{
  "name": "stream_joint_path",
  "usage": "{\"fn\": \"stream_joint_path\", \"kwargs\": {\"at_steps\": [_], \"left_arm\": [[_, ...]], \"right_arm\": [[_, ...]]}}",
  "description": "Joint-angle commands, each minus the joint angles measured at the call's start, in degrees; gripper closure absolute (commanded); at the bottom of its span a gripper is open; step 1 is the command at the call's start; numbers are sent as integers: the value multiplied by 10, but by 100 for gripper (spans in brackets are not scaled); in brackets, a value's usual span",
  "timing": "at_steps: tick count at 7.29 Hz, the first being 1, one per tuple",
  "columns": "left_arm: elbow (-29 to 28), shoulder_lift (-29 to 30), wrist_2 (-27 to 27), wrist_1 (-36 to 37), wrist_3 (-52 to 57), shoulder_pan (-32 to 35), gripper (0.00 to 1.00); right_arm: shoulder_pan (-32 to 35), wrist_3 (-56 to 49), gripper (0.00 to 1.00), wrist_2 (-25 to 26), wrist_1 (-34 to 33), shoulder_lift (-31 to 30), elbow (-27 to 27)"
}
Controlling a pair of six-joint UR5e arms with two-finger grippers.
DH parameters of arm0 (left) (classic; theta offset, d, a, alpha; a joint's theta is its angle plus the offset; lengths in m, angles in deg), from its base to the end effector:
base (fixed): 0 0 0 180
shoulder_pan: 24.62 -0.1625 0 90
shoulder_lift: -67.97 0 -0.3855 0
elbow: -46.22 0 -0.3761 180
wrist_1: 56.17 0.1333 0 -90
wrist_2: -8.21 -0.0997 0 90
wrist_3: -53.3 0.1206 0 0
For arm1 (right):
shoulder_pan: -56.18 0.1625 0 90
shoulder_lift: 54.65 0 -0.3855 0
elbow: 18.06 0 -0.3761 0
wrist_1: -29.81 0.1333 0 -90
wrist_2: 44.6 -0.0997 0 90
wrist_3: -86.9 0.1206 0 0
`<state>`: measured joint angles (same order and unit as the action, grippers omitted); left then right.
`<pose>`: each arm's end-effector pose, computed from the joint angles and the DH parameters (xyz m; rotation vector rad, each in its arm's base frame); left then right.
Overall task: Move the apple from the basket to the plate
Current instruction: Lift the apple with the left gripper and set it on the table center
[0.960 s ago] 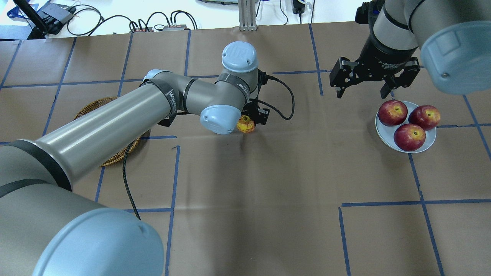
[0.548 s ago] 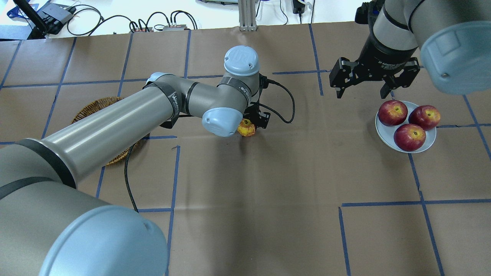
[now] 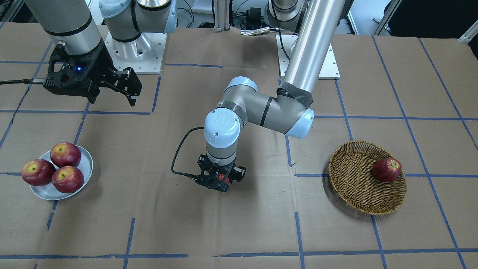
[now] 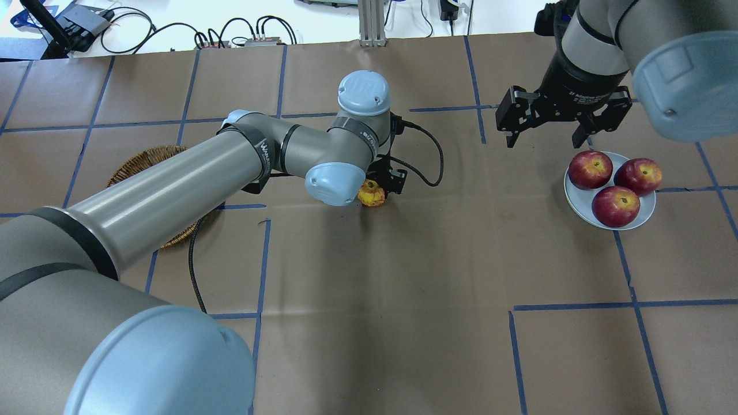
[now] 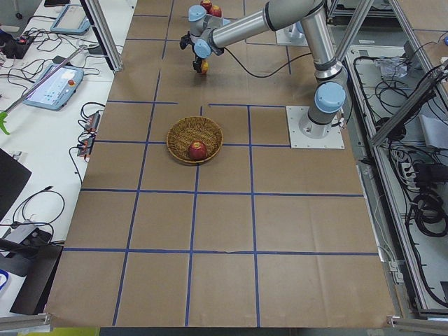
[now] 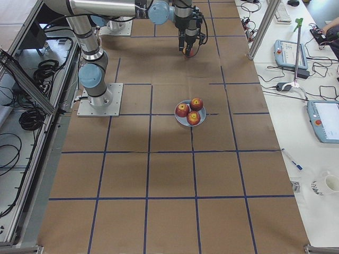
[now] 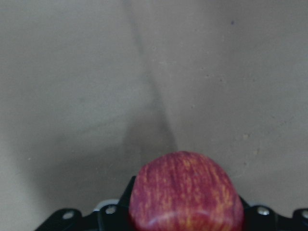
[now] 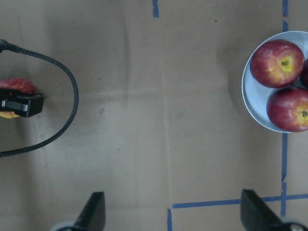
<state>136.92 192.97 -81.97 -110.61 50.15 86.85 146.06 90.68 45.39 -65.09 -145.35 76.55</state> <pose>-0.3528 -0.5339 0.1380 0.4996 3.0980 0.0027 0.1323 -0.4726 0.4035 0.1069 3.1389 -0.0271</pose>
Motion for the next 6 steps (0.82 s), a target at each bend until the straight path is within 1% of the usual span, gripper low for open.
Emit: {"fn": "stream_joint_path", "kwargs": {"at_steps": [1, 2, 3, 4, 6], "left_arm": [[-1, 0, -1, 0, 0, 1, 1], [-5, -6, 0, -2, 0, 1, 1], [-14, -27, 0, -27, 1, 2, 1], [-24, -64, 0, -76, 8, -2, 1], [-61, -152, -2, -213, 59, -35, 1]], "right_arm": [[1, 0, 0, -1, 0, 0, 0], [1, 0, 0, 0, 0, 0, 0], [1, 2, 0, -1, 0, -1, 1], [1, 3, 0, 0, 0, -2, 0], [2, 2, 0, -2, 8, -10, 0]]}}
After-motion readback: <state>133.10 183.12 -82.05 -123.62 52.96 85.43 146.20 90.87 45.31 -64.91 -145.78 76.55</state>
